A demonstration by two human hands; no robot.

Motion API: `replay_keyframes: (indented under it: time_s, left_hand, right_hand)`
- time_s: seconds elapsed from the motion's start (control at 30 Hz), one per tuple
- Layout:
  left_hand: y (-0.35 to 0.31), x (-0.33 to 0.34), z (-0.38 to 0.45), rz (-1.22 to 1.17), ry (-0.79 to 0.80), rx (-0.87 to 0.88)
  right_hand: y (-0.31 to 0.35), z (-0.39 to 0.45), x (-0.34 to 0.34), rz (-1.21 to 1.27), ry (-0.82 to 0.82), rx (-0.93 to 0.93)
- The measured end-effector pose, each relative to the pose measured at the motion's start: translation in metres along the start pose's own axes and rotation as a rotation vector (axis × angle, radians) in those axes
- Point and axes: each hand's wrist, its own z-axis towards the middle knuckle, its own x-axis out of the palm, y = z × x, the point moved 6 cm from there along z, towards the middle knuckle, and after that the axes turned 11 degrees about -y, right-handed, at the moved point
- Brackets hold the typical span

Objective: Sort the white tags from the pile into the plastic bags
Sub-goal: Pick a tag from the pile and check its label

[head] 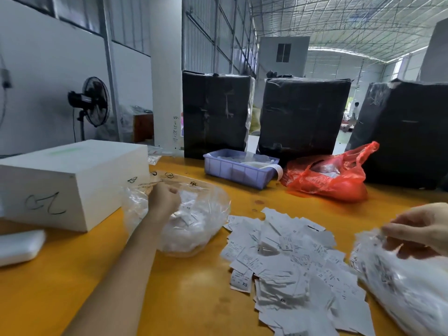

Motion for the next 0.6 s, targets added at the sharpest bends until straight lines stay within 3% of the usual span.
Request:
replay_keyframes:
  time_s: [0.23, 0.4, 0.6]
  left_hand:
    - [-0.004, 0.001, -0.008, 0.297, -0.011, 0.164]
    - [-0.038, 0.024, -0.029, 0.380, 0.001, 0.386]
    - [-0.074, 0.073, -0.115, 0.111, 0.348, 0.533]
  right_hand:
    - [-0.084, 0.029, -0.010, -0.404, 0.020, 0.210]
    - [-0.084, 0.016, 0.010, -0.709, 0.060, 0.138]
    - [-0.087, 0.014, 0.007, -0.516, -0.134, 0.070]
